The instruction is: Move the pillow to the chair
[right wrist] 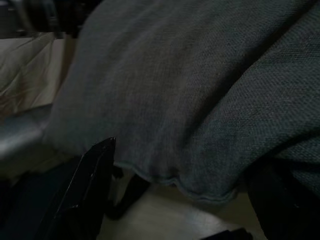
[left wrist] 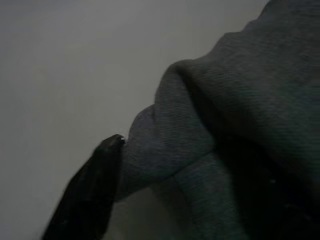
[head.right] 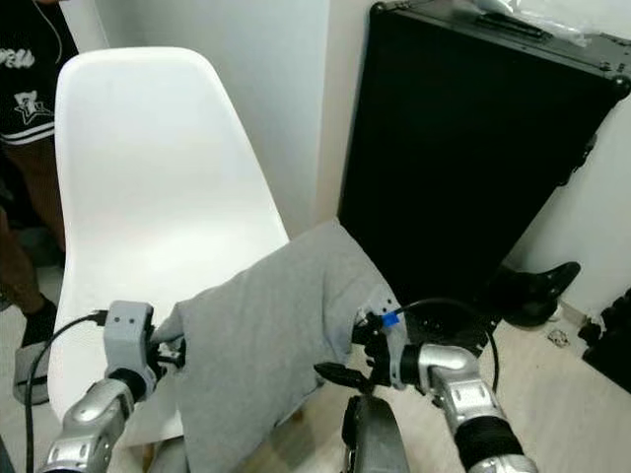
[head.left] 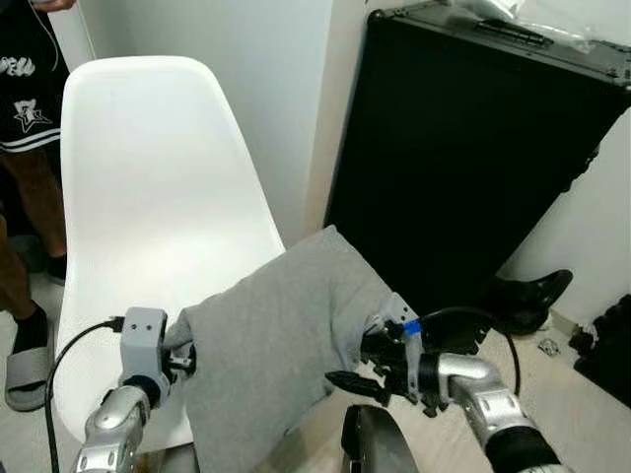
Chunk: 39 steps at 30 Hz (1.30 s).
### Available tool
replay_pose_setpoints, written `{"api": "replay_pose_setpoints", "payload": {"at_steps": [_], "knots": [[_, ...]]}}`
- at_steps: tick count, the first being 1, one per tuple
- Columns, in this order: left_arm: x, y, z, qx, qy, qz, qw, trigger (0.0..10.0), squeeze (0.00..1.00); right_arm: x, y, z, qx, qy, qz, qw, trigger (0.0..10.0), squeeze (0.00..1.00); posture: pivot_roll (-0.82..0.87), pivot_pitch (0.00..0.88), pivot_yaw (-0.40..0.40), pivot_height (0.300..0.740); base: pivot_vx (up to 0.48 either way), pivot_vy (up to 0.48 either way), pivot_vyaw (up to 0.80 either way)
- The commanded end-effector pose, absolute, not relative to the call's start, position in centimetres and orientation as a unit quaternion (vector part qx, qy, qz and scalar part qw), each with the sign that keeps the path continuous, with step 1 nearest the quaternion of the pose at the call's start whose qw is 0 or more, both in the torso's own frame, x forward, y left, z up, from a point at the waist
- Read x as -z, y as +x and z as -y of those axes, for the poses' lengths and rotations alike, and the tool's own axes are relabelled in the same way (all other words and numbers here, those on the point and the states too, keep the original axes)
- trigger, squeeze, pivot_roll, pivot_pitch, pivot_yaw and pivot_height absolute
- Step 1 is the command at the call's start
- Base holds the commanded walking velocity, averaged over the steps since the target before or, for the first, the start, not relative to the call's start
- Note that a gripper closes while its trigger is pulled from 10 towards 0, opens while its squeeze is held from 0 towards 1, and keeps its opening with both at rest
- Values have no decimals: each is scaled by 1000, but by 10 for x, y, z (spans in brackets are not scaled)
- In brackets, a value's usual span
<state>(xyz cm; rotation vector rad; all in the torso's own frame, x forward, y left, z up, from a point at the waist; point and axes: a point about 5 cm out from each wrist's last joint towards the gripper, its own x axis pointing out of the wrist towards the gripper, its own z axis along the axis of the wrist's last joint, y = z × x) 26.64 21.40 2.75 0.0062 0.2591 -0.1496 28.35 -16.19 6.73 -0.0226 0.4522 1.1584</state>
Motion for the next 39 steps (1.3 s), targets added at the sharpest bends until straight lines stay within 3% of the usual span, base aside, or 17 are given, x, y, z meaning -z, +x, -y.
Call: {"api": "replay_pose_setpoints", "payload": {"at_steps": [1,7,10,14,15,16,17,18,26,29,39], "knots": [[-19,261,-192,128,-15,-143,981,0,0,-69,277,149,-587,-6,-213,781,10000,0,-20,90,-115,583,0,0,0],[-19,255,-187,164,-30,-148,975,0,0,-72,272,151,-609,-10,-226,760,10000,0,-11,93,-119,583,0,0,0],[-16,249,-182,191,-21,-159,968,0,0,-67,280,157,-577,-45,-247,777,10000,0,-11,94,-118,583,0,0,0],[-15,248,-182,192,-23,-162,968,0,0,-70,288,159,-549,-31,-229,803,10000,0,-9,94,-117,583,0,0,0],[-15,248,-182,192,-25,-163,967,0,0,-74,291,158,-542,-15,-220,811,8627,0,-10,93,-116,583,0,0,0],[-15,248,-182,192,-26,-164,967,0,0,-76,292,157,-538,-2,-214,815,1294,0,-10,94,-115,583,0,0,0],[-14,248,-182,192,-26,-165,967,0,0,-79,293,156,-537,7,-209,817,1294,0,-10,94,-115,583,0,0,0],[-14,248,-182,195,-29,-166,966,0,0,-82,294,156,-536,17,-203,820,0,0,-11,93,-115,583,0,0,0],[-29,250,-177,229,-105,-143,957,0,0,-103,295,149,-552,92,-163,813,0,0,-10,93,-114,583,0,0,0],[-52,250,-168,282,-196,-108,933,0,0,-108,293,148,-575,122,-160,793,0,0,-5,91,-117,583,0,0,0],[-67,250,-156,330,-207,-94,916,0,0,-109,293,146,-574,129,-156,794,0,0,-4,90,-114,583,0,0,0]]}}
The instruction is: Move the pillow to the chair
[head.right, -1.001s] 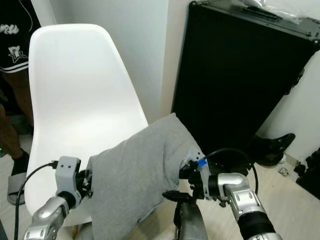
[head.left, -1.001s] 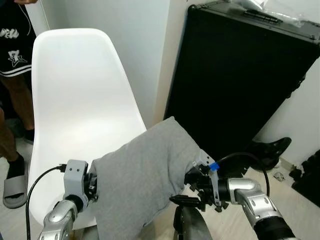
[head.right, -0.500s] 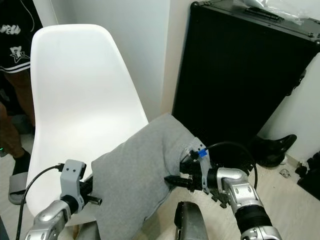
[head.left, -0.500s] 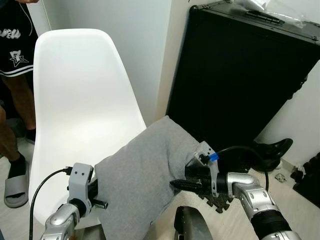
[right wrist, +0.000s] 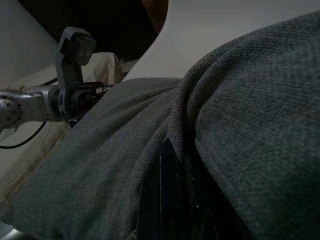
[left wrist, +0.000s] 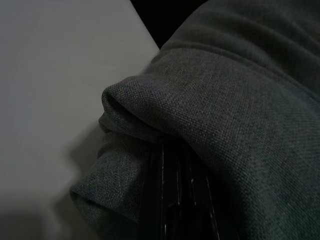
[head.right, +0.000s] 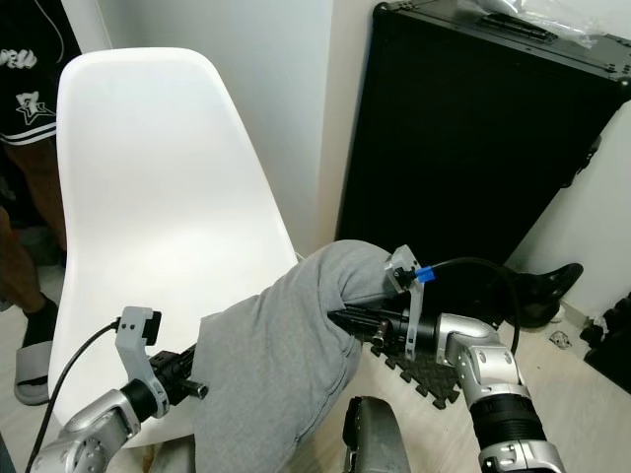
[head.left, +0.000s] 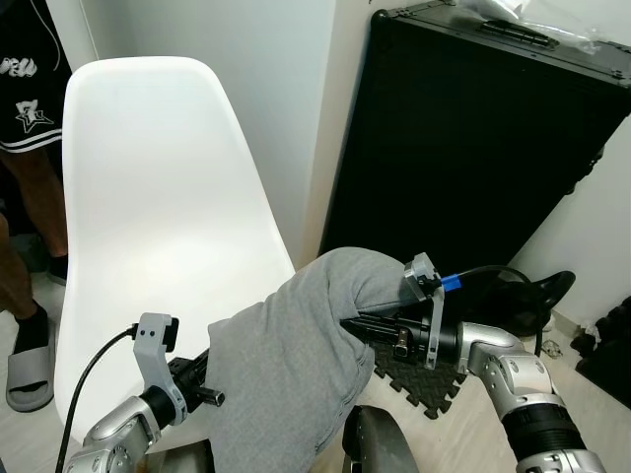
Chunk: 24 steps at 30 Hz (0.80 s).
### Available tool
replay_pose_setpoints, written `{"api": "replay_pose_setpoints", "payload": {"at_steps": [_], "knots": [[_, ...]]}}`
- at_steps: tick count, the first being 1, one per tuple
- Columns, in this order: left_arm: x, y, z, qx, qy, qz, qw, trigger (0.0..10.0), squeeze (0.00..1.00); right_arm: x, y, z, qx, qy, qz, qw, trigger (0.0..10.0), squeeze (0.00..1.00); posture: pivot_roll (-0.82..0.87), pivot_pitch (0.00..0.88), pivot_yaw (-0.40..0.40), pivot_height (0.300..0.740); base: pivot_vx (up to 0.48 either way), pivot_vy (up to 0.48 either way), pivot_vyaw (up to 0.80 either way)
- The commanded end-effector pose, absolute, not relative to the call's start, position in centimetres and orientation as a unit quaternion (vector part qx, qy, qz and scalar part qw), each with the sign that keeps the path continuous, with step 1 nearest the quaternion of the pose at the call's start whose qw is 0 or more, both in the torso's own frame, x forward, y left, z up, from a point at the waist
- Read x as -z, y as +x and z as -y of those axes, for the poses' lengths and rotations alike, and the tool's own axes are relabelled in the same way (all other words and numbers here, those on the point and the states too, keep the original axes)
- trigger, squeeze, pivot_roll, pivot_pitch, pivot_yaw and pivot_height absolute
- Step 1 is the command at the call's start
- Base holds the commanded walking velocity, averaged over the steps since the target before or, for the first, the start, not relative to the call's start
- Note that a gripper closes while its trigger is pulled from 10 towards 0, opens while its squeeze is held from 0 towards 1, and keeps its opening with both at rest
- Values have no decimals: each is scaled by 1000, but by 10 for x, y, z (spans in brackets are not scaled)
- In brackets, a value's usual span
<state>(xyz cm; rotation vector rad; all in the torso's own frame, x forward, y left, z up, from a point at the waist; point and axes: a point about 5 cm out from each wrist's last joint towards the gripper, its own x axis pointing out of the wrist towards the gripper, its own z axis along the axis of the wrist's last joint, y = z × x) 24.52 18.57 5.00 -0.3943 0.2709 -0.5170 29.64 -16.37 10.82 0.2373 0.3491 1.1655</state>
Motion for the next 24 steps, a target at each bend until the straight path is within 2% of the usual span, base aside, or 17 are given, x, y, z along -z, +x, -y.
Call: {"api": "replay_pose_setpoints", "payload": {"at_steps": [1,5,8,9,10,11,12,13,14,16,19,22,24], "knots": [[-67,250,-156,330,-207,-94,916,0,0,-109,293,146,-574,129,-156,794,0,0,-4,90,-114,583,0,0,0],[-76,262,-160,295,-191,-70,933,0,0,-121,299,142,-561,154,-125,804,0,0,-3,90,-110,583,0,0,0],[-78,275,-169,225,-140,-66,962,0,0,-124,311,142,-513,129,-96,843,0,0,-2,89,-110,583,0,0,0],[-80,281,-174,183,-121,-64,974,0,0,-124,321,142,-463,116,-87,875,1412,0,-2,89,-110,583,0,0,0],[-80,281,-174,183,-121,-64,974,0,0,-124,321,142,-463,116,-87,875,1412,0,-2,89,-110,583,0,0,0],[-81,286,-177,152,-119,-64,979,0,0,-124,328,143,-417,100,-77,900,3451,0,-3,86,-109,583,0,0,0],[-82,289,-179,132,-118,-64,982,0,0,-124,333,144,-387,91,-71,915,3451,0,-3,86,-109,583,0,0,0],[-84,293,-183,96,-108,-61,988,9333,0,-124,338,144,-353,82,-66,930,10000,0,-3,82,-108,583,0,0,0],[-86,295,-185,72,-105,-58,990,10000,0,-124,340,144,-334,74,-58,938,10000,0,-3,82,-108,583,0,0,0],[-89,301,-192,25,-106,-56,992,10000,0,-124,343,143,-299,72,-47,950,10000,0,-2,79,-108,583,0,0,0],[-88,303,-194,6,-111,-68,991,10000,0,-124,343,141,-283,63,-39,956,10000,0,1,72,-109,583,0,0,0],[-83,305,-191,-12,-92,-90,992,10000,0,-114,341,139,-256,24,-53,965,10000,0,1,64,-112,583,0,0,0],[-77,305,-185,-11,-50,-101,994,10000,0,-104,341,141,-229,8,-64,971,10000,0,1,64,-112,583,0,0,0]]}}
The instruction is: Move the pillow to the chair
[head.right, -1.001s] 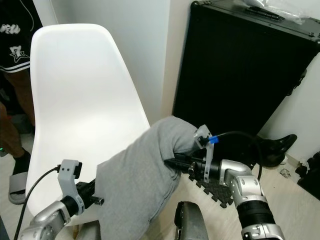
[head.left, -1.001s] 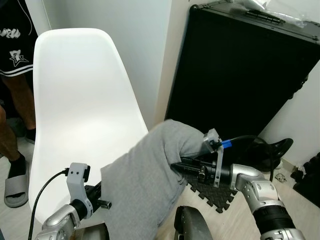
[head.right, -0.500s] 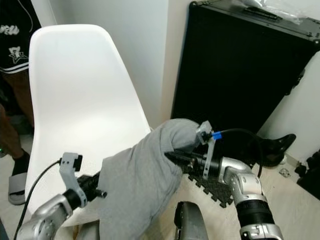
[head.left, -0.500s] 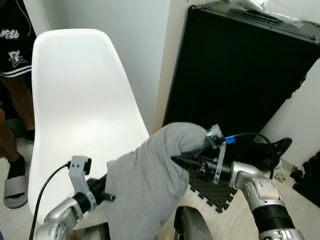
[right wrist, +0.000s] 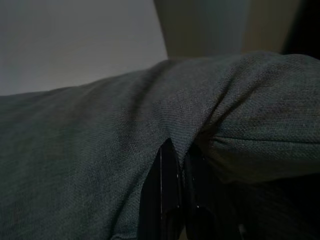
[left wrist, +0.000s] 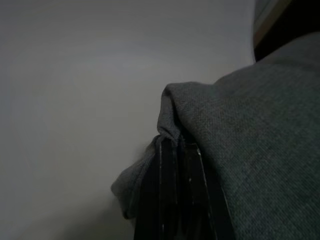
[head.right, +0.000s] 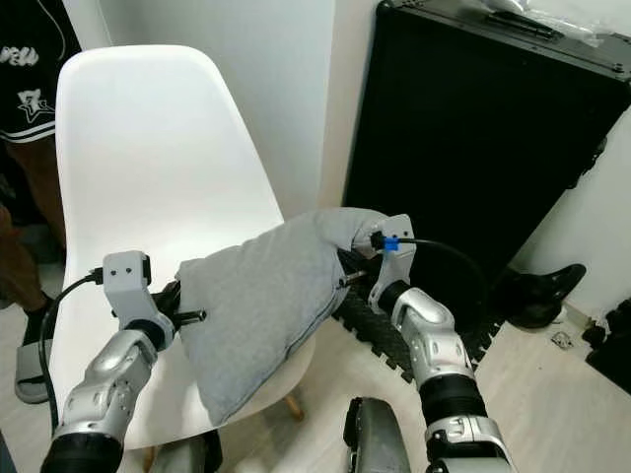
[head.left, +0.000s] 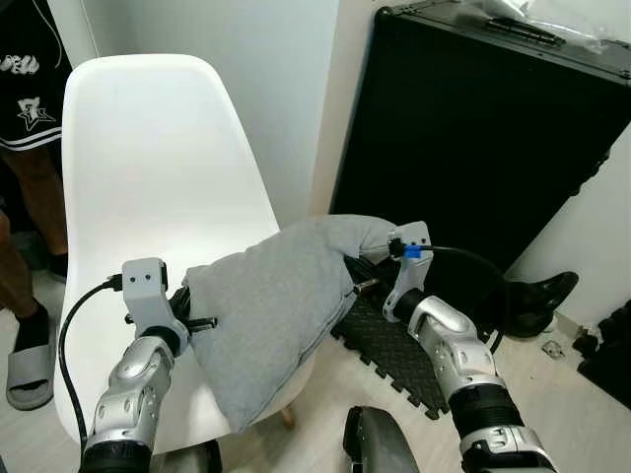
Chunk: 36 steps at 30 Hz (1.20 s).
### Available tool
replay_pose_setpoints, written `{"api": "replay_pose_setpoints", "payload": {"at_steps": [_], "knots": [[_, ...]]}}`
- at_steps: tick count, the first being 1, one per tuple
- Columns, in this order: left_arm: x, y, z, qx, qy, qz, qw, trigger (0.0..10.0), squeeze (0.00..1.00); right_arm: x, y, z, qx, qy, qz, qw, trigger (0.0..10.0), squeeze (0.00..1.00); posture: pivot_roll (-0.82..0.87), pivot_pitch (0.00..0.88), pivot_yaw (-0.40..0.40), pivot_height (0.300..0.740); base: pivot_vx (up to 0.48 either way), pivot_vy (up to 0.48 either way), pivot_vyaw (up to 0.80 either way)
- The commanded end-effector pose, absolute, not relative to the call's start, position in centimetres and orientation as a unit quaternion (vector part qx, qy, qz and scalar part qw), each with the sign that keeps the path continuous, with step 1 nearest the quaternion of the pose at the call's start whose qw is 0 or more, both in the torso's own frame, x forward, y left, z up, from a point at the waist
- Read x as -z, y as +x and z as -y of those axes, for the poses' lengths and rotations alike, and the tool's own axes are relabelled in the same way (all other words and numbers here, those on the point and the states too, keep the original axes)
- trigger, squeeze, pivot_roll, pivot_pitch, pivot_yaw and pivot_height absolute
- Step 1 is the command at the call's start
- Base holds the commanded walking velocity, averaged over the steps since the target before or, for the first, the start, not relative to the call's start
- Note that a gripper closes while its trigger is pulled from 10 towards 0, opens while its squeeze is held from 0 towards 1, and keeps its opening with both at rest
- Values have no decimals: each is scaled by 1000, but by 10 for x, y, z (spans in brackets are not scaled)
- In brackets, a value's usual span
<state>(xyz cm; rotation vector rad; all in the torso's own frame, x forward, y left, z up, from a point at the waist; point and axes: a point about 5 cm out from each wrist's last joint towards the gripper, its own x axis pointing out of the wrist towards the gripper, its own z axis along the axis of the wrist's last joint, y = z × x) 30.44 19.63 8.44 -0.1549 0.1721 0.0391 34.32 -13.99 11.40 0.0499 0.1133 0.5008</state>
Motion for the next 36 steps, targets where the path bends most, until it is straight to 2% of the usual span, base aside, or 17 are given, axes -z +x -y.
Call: {"api": "replay_pose_setpoints", "payload": {"at_steps": [1,5,12,24,29,36], "knots": [[-74,305,-182,-10,-31,-104,994,10000,0,-99,341,142,-217,1,-73,973,10000,0,0,58,-112,583,0,0,0],[-66,303,-175,-3,-2,-117,993,10000,0,-88,338,148,-177,-33,-89,980,10000,0,-5,51,-110,583,0,0,0],[-63,303,-163,-2,-21,-117,993,10000,0,-65,327,158,-122,-49,-112,985,10000,0,-20,36,-99,583,0,0,0],[-61,304,-161,-5,-29,-107,994,10000,0,-59,324,156,-124,-51,-108,985,10000,0,-24,41,-103,583,0,0,0],[-62,303,-160,-1,-25,-102,994,10000,0,-61,324,152,-141,-15,-102,985,10000,0,-22,41,-104,583,0,0,0],[-63,303,-159,-2,-29,-91,995,10000,0,-66,326,146,-153,-12,-89,984,10000,0,-24,40,-106,608,0,0,0]]}}
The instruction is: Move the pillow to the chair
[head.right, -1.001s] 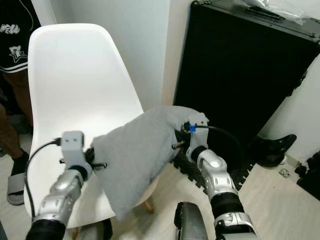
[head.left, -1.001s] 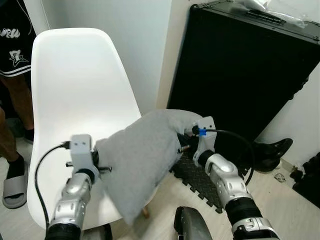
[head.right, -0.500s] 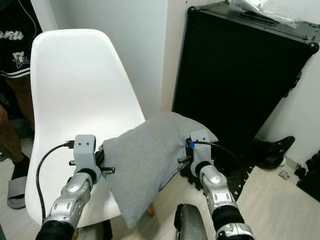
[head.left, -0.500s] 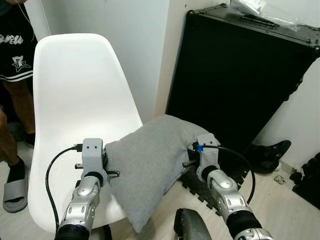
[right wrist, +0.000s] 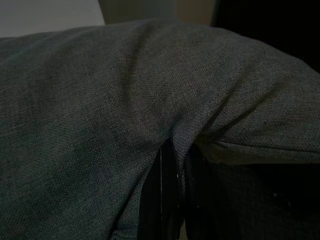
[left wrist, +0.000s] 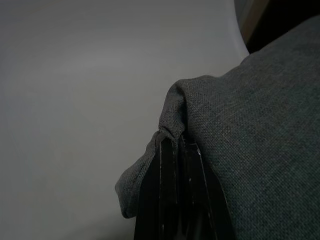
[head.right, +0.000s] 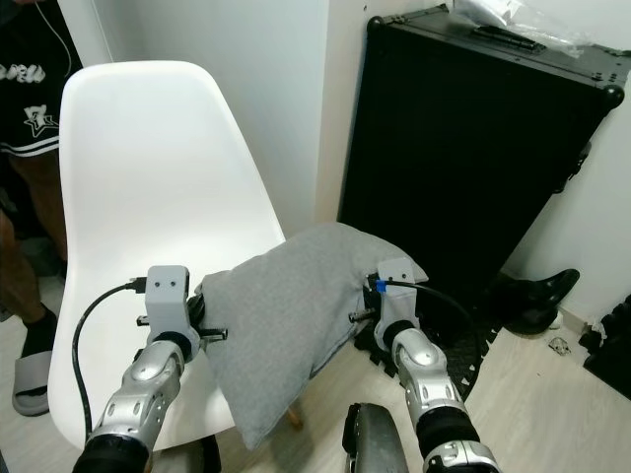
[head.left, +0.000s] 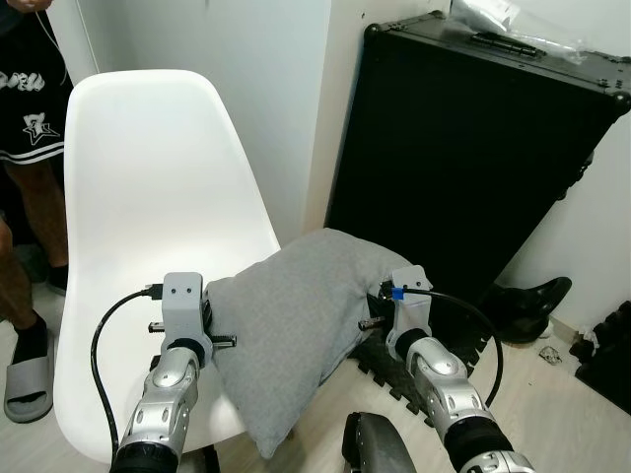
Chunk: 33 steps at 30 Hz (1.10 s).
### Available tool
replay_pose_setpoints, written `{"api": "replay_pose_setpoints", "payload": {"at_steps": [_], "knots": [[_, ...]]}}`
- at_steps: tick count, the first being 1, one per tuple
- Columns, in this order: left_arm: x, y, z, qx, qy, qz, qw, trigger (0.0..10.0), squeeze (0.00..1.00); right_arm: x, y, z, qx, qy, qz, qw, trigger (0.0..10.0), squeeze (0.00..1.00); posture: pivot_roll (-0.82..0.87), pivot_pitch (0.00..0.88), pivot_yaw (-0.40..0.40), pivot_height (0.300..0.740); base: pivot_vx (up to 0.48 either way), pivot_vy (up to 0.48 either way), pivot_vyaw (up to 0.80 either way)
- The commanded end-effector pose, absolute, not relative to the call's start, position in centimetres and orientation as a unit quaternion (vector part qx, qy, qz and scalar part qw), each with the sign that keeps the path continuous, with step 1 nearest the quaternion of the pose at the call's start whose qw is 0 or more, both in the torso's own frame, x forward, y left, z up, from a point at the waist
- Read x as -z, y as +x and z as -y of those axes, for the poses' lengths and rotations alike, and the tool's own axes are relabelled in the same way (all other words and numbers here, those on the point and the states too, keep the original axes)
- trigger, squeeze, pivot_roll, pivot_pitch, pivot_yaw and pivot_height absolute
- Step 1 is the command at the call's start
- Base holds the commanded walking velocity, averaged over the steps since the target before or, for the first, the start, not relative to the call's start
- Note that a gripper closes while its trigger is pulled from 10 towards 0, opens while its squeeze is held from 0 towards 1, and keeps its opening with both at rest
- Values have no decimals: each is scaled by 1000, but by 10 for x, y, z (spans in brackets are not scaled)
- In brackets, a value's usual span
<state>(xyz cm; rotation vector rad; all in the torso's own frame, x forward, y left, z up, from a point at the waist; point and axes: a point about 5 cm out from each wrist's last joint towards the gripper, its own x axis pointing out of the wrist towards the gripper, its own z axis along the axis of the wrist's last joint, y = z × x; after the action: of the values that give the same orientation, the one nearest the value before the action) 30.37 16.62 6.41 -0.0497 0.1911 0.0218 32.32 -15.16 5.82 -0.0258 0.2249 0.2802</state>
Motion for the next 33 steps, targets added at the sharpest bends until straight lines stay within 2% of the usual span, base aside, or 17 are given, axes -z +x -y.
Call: {"api": "replay_pose_setpoints", "payload": {"at_steps": [1,23,33], "knots": [[-63,304,-159,-2,-29,-91,995,10000,0,-65,326,146,-155,-13,-89,984,10000,0,-24,41,-106,613,0,0,0],[-62,303,-159,-2,-32,-89,995,10000,0,-65,326,146,-158,-16,-88,983,10000,0,-25,46,-108,698,0,0,0],[-60,302,-161,-8,-29,-96,995,10000,0,-61,325,146,-150,-45,-97,983,10000,0,-23,46,-105,698,0,0,0]]}}
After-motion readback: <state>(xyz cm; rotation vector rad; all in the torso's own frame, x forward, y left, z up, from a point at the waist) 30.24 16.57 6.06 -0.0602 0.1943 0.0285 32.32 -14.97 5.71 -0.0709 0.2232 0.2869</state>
